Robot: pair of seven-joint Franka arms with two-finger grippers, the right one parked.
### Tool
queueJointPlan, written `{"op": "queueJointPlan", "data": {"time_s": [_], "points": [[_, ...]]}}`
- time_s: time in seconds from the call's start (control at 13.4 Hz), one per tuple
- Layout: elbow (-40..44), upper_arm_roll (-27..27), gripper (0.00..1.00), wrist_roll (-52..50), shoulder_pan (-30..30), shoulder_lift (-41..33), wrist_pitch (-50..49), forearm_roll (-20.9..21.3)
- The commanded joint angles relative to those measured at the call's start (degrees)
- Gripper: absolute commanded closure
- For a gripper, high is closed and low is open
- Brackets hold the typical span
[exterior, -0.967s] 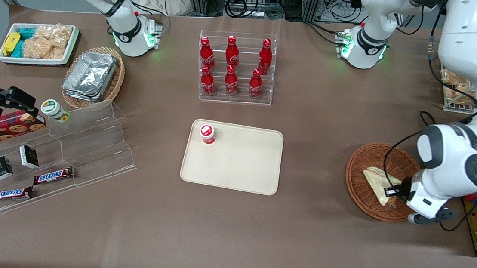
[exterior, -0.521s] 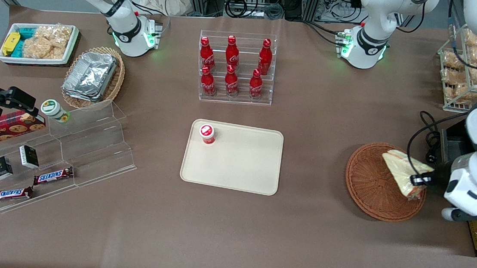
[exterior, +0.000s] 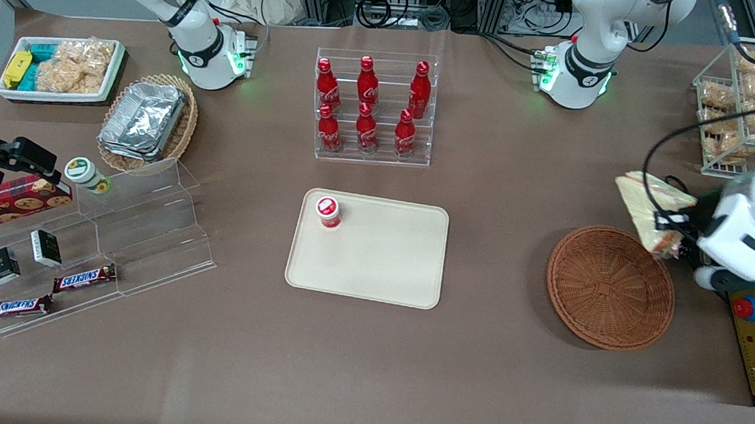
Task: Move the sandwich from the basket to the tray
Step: 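Lower the left gripper onto the wrapped sandwich and grasp it, then carry the sandwich with the left gripper over to the cream tray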
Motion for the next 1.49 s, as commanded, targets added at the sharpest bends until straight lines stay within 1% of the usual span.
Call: {"op": "queueJointPlan", "data": {"time_s": [0.0, 0.15, 0.22, 0.37, 0.6, 0.74, 0.97, 1.12, 1.26, 1.41], "points": [[2.09, 0.42, 0.81, -11.33, -7.94, 1.20, -1.59, 0.89], [2.09, 0.07, 0.81, -18.73, -12.79, 2.68, -0.28, 0.80], [2.09, -0.81, 0.81, -21.46, -14.20, 3.91, 1.65, 0.71], [2.00, -3.87, 0.81, -28.04, -15.18, 7.51, 6.56, -0.08], [1.74, -8.45, 0.80, -33.95, -15.36, 14.01, 13.59, -0.08], [1.47, -10.04, 0.80, -34.84, -15.44, 18.14, 17.90, 0.09], [1.47, -10.04, 0.79, -34.76, -17.20, 24.91, 25.20, 0.62], [1.38, -9.96, 0.79, -34.58, -18.43, 28.25, 27.32, 1.14], [1.38, -10.04, 0.79, -34.84, -19.04, 31.07, 28.47, 4.30], [1.38, -9.95, 0.79, -34.84, -19.57, 33.01, 29.26, 5.71]]}}
